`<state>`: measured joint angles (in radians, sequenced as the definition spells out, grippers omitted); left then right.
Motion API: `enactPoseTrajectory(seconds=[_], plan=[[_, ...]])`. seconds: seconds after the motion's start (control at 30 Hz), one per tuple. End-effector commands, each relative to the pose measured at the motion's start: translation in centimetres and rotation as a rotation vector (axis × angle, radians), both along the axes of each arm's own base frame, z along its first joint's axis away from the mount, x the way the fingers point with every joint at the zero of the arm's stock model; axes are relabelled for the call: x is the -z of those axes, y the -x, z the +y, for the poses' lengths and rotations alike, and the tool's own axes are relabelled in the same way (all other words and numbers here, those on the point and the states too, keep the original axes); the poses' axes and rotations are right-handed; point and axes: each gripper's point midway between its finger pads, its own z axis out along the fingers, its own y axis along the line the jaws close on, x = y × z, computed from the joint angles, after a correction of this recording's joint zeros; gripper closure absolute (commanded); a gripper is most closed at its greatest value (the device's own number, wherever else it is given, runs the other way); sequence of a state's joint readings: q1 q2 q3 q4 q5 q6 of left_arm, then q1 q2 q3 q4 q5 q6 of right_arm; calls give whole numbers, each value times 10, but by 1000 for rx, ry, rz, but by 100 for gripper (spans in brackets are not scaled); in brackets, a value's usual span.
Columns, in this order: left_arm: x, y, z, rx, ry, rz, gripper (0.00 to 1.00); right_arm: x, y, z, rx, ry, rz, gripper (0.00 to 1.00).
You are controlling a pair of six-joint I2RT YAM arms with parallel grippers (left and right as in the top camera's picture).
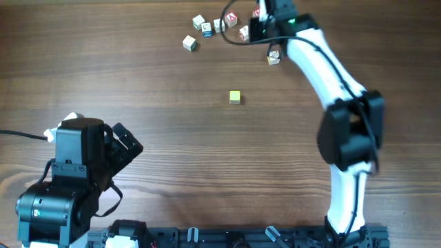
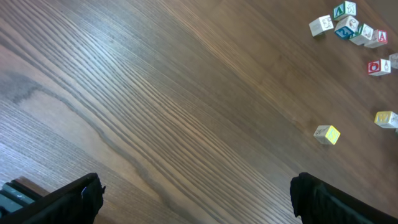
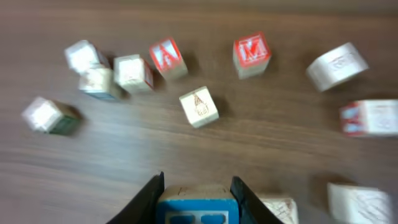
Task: Form a tower
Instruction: 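Grasp the white Y block with the right gripper and lift it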
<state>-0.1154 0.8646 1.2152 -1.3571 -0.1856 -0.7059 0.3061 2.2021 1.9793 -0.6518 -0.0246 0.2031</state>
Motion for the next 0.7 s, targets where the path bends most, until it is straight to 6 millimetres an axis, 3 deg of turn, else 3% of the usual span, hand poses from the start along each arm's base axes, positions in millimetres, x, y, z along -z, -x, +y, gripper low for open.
enactPoseTrajectory(seconds=[0.0,0.07,0.13,0.2,0.4,0.53,0.67], plan=[[1,0,1,-16,8,1,0,-87,28,5,70,-105,-64,70],[1,0,1,-16,8,1,0,-98,53,14,55,-107,-27,70],[1,0,1,-16,8,1,0,-92,71,26,35,-93,27,70],[1,0,1,-16,8,1,0,-70,99,40,41,-60,143,71],[1,0,1,-16,8,1,0,-6,131,59,108,54,254,69],[1,0,1,-16,8,1,0,40,141,70,104,60,281,66],[1,0,1,-16,8,1,0,78,147,66,120,58,294,65]])
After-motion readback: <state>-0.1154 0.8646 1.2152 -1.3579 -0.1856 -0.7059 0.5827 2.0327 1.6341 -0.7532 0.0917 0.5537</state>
